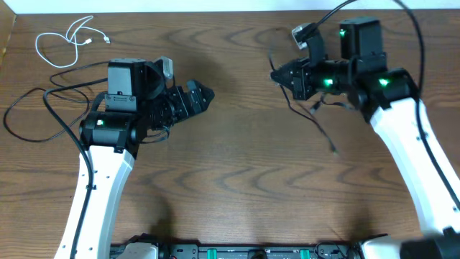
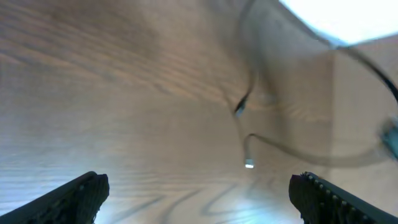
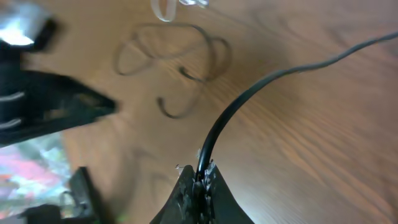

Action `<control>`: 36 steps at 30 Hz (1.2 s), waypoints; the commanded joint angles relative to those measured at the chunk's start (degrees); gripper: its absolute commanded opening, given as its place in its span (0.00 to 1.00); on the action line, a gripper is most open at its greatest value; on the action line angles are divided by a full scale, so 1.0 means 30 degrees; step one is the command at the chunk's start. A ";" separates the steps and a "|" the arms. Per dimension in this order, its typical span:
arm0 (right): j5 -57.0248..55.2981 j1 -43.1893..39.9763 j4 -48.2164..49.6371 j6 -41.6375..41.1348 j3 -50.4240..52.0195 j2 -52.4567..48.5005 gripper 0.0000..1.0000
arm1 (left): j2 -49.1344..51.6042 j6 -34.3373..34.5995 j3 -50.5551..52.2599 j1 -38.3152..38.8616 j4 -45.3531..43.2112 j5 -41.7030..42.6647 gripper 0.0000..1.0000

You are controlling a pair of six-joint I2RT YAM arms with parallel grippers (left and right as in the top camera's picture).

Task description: Untangle cables

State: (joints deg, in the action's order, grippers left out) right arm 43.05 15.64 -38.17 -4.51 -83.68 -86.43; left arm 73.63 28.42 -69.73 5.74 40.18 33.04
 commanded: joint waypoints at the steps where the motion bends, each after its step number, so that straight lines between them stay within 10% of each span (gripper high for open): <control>1: 0.1523 0.0357 -0.0364 0.0678 -0.0335 0.1581 0.01 | 0.0036 0.2208 0.0117 0.0044 -0.0743 0.0350 0.98; 36: -0.0044 0.3905 0.0627 0.2237 -0.0328 0.2200 0.01 | 0.0036 1.8054 0.0117 0.0386 -0.2994 0.7978 0.84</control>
State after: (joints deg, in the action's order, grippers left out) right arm 44.49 25.61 -36.64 3.33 -83.74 -79.57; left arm 73.63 77.19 -69.73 6.57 32.21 55.83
